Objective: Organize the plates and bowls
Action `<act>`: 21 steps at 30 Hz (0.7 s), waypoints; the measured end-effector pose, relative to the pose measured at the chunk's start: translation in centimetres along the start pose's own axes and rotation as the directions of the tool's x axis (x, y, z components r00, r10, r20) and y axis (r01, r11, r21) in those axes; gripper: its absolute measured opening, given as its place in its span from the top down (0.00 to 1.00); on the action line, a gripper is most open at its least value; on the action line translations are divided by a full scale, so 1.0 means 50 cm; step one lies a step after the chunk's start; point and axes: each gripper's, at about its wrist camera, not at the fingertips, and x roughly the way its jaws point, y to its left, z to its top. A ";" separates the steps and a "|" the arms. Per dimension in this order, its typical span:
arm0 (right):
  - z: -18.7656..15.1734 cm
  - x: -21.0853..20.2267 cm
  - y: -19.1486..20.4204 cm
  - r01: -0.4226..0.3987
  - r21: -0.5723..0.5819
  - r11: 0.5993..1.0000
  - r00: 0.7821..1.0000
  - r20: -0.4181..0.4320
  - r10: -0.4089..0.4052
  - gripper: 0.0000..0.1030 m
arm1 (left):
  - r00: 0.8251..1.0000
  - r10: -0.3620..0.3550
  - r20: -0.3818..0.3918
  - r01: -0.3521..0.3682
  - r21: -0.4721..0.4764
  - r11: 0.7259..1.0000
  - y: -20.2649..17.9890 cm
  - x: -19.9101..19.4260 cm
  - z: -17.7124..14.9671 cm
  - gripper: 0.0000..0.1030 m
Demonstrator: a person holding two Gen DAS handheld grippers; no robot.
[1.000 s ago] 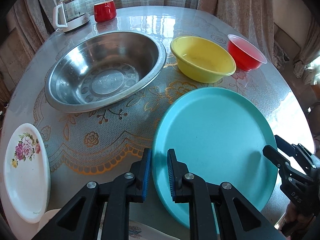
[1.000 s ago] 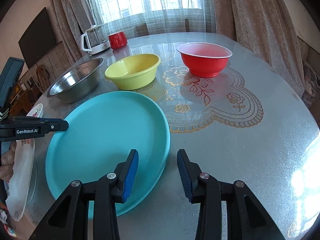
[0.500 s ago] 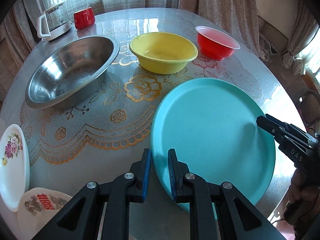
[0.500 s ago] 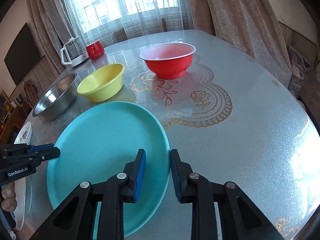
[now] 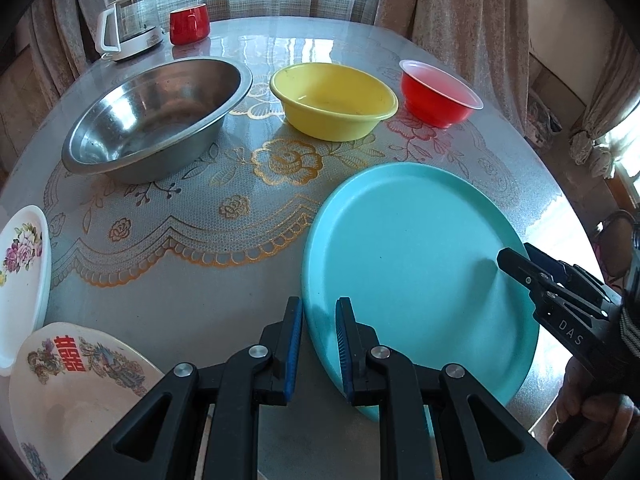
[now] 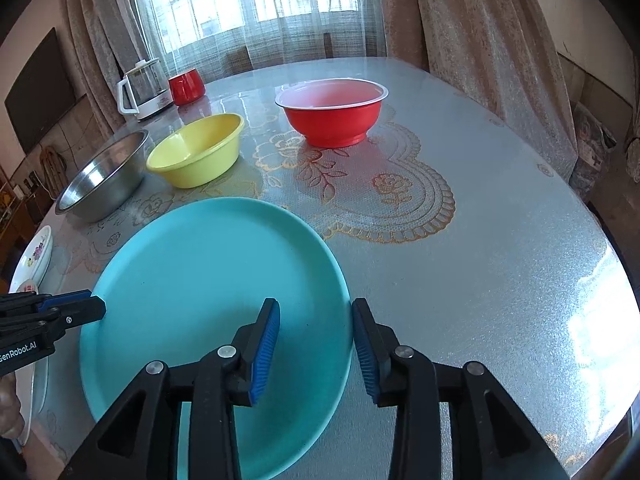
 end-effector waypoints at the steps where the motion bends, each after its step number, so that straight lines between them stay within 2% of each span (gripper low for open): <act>1: -0.001 0.000 0.003 0.005 -0.005 1.000 1.000 -0.001 -0.005 0.61 | 1.000 0.000 0.004 0.000 -0.004 1.000 0.001 -0.003 -0.002 0.84; 7: -0.002 0.000 0.005 0.016 0.001 1.000 1.000 -0.007 -0.016 0.60 | 0.997 -0.002 0.075 0.003 -0.022 1.000 0.014 -0.041 -0.016 0.84; 10: -0.001 0.002 0.013 0.029 -0.014 0.999 0.999 -0.015 -0.030 0.55 | 0.994 -0.012 0.112 0.016 -0.038 0.999 0.022 -0.063 -0.023 0.84; 14: -0.003 0.004 0.024 0.040 -0.032 0.999 0.999 -0.021 -0.041 0.48 | 0.984 -0.006 0.177 0.018 -0.068 0.997 0.040 -0.100 -0.037 0.84; 21: 0.002 0.008 0.029 0.070 -0.035 0.997 0.997 -0.028 -0.071 0.45 | 0.964 0.006 0.266 0.038 -0.160 0.986 0.118 -0.174 -0.075 0.82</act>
